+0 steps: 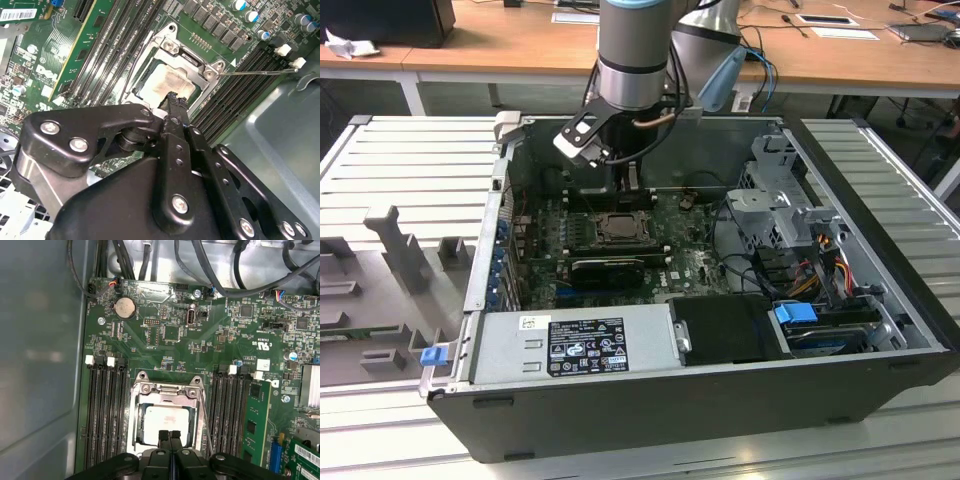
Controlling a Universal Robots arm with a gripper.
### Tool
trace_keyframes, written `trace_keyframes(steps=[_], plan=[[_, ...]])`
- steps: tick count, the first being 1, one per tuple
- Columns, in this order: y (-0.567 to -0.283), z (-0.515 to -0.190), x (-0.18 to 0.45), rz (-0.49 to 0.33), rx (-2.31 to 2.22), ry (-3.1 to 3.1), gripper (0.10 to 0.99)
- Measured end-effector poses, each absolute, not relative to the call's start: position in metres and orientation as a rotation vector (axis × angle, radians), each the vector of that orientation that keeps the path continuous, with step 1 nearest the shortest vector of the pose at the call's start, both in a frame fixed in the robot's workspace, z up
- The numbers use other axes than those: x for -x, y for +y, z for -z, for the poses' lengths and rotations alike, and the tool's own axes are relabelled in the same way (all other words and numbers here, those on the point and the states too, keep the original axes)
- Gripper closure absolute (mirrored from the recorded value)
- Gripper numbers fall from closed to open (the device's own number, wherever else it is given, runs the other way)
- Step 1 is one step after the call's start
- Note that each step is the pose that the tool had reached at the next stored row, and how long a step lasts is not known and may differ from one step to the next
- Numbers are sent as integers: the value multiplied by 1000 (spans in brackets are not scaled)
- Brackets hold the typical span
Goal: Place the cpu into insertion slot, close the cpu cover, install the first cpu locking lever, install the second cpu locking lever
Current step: 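Install the first cpu locking lever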
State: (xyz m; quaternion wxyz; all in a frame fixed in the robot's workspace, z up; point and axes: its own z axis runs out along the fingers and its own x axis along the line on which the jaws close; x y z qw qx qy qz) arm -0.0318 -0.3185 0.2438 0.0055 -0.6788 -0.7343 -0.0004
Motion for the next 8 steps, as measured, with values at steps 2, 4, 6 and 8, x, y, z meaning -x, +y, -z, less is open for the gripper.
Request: trace_keyframes(steps=[2,4,6,8], plan=[[-318,-247,32,0,2126,-2300,980],[-318,-252,32,0,2126,-2300,980],[-318,-257,32,0,2126,-2300,980],[-318,-261,32,-1,2126,-2300,980]])
